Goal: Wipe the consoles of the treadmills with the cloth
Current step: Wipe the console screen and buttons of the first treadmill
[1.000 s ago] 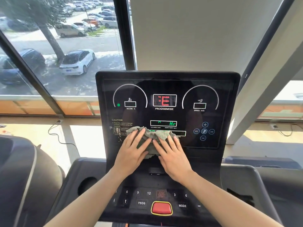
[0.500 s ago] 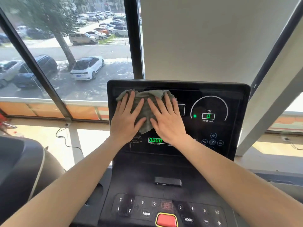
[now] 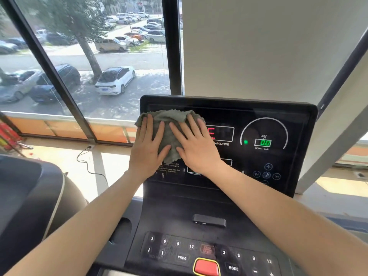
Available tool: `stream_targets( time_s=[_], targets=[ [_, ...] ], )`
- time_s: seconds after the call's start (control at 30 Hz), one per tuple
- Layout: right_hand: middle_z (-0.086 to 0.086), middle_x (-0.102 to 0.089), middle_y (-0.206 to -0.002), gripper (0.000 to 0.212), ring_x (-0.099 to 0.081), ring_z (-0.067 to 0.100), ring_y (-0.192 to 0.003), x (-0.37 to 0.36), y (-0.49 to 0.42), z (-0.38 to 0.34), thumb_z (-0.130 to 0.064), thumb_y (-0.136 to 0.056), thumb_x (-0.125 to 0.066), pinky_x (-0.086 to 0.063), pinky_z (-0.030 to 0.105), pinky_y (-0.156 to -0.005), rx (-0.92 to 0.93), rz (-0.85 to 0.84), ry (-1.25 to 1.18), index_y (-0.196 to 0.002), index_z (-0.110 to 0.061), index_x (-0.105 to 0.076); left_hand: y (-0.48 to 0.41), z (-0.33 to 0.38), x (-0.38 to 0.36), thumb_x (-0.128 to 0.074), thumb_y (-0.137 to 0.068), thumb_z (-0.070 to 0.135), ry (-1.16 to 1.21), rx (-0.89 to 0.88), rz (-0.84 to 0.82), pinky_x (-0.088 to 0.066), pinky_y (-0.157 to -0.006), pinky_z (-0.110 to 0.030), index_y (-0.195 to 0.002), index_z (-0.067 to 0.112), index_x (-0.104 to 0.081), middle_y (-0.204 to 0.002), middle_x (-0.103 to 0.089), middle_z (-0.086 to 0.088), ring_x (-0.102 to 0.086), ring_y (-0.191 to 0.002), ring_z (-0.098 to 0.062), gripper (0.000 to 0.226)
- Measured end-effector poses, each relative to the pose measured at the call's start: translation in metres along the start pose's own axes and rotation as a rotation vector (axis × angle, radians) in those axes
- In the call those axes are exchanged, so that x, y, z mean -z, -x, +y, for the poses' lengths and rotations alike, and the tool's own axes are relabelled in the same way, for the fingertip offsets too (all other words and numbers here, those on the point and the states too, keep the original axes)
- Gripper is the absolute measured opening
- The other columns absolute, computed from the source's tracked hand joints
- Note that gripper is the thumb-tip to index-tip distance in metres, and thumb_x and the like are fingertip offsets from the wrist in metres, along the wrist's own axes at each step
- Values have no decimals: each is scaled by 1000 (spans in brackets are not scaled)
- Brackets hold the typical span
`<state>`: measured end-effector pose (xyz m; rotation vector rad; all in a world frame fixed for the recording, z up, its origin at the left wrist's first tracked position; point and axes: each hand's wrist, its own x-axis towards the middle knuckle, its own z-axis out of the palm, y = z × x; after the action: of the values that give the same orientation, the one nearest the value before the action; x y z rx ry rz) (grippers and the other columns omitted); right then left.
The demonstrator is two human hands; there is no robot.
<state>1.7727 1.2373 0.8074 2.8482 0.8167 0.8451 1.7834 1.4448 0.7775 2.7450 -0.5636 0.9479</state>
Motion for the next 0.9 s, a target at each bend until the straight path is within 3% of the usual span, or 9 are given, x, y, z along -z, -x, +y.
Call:
stream_targets(
  time_s=[0.23, 0.47, 0.6, 0.9],
  targets=[
    [12, -15, -166, 78, 3, 36, -153, -40, 72, -44, -45, -101, -43, -2, 52, -124, 4, -155, -18, -160, -17, 0, 87, 12, -28, -54, -99, 41, 5, 28, -122, -31, -118, -58, -157, 7, -30, -166, -6, -26, -3, -156, -39, 72],
    [10, -18, -165, 76, 2, 35, -153, -55, 108, -65, -40, -101, -43, -2, 52, -124, 27, -243, -42, -160, -19, -1, 136, 24, -41, -47, -102, 43, 13, 96, -230, -31, -119, -56, -158, 9, -27, -168, 2, -23, 0, -156, -39, 69],
    [10, -25, -163, 70, -1, 33, -154, -48, 94, -58, -47, -103, -38, -6, 51, -124, -7, -213, -57, -161, -20, -8, 120, 23, -34, -35, -103, 50, 19, 96, -255, -30, -120, -57, -160, 10, -22, -167, 5, -22, 2, -155, -40, 70],
    [13, -21, -164, 72, -4, 36, -153, -2, -6, -12, -45, -100, -43, -4, 52, -124, -138, -20, -27, -160, -20, -13, -10, 4, 5, -35, -107, 47, -4, 42, -85, -17, -123, -58, -161, 9, -16, -167, 1, -26, 4, -155, -41, 68]
  ],
)
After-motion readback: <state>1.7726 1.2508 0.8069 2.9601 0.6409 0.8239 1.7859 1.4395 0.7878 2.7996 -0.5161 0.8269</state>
